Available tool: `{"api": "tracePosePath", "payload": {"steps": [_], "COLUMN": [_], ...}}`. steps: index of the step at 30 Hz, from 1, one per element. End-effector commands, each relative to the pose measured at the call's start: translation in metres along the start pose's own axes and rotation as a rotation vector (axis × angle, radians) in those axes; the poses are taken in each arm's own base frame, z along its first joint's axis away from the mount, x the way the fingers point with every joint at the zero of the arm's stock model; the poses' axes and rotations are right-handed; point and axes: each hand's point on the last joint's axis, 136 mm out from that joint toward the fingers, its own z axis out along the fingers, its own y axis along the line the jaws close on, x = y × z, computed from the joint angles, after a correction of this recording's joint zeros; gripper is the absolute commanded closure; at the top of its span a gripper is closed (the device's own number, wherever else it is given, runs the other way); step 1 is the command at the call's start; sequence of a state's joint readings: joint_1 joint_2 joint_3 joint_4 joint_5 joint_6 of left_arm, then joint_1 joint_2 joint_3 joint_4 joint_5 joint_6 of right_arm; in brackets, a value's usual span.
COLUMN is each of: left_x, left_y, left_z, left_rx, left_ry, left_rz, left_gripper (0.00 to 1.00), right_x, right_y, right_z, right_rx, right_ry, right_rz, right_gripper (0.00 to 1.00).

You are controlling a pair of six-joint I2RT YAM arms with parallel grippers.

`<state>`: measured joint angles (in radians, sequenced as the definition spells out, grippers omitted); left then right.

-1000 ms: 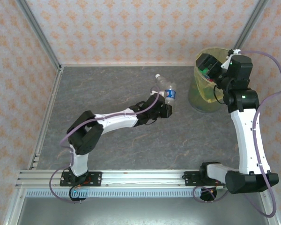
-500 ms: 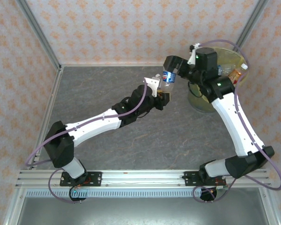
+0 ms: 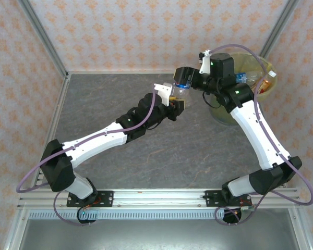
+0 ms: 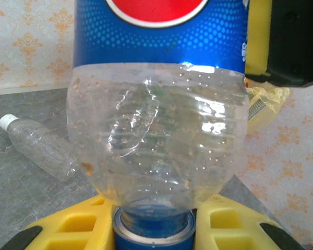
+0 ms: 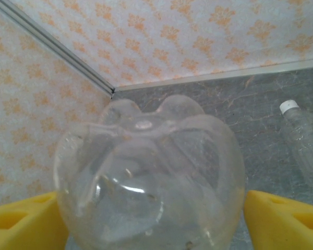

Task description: Put the plastic bottles in the bin

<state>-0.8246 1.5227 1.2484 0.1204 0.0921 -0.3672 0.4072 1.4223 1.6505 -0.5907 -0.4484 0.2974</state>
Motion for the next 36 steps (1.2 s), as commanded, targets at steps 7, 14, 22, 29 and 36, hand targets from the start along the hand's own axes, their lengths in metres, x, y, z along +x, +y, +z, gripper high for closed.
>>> {"api": "tracePosePath", "payload": {"steps": [7, 14, 22, 29, 36], "left_x": [-0.013, -0.011, -0.028, -0.039, -0.04], "left_y": [-0.005, 0.0, 0.009, 0.015, 0.019], "left_z": [-0.007, -0.005, -0.022, -0.04, -0.056], "left_rx": [0.017, -0.006, -0.041, -0.04, -0.043], "left_ry": [-0.029, -0.022, -0.081, -0.129, -0.152], "left_rz": [0.012, 0.002, -0.029, -0.069, -0.09], "left_gripper": [0.7, 0.55, 0.06, 0.01, 0.01], "right_x": [0.019, 0.01, -0.025, -0.067, -0.109], "right_y": [0.002, 0.004, -0.011, -0.052, -0.119], "right_z": [0.008, 0.004, -0.021, -0.053, -0.094], "right_rx": [-0.039, -0.041, -0.047, -0.01, 0.08], "right_ry": [0.064, 0.026, -0.105, -0.251, -0.457], "right_rz": [0.002, 0.039, 0.149, 0.272, 0.438], "right_gripper": [0.38, 0.47, 0.49, 0.48, 0.48]}}
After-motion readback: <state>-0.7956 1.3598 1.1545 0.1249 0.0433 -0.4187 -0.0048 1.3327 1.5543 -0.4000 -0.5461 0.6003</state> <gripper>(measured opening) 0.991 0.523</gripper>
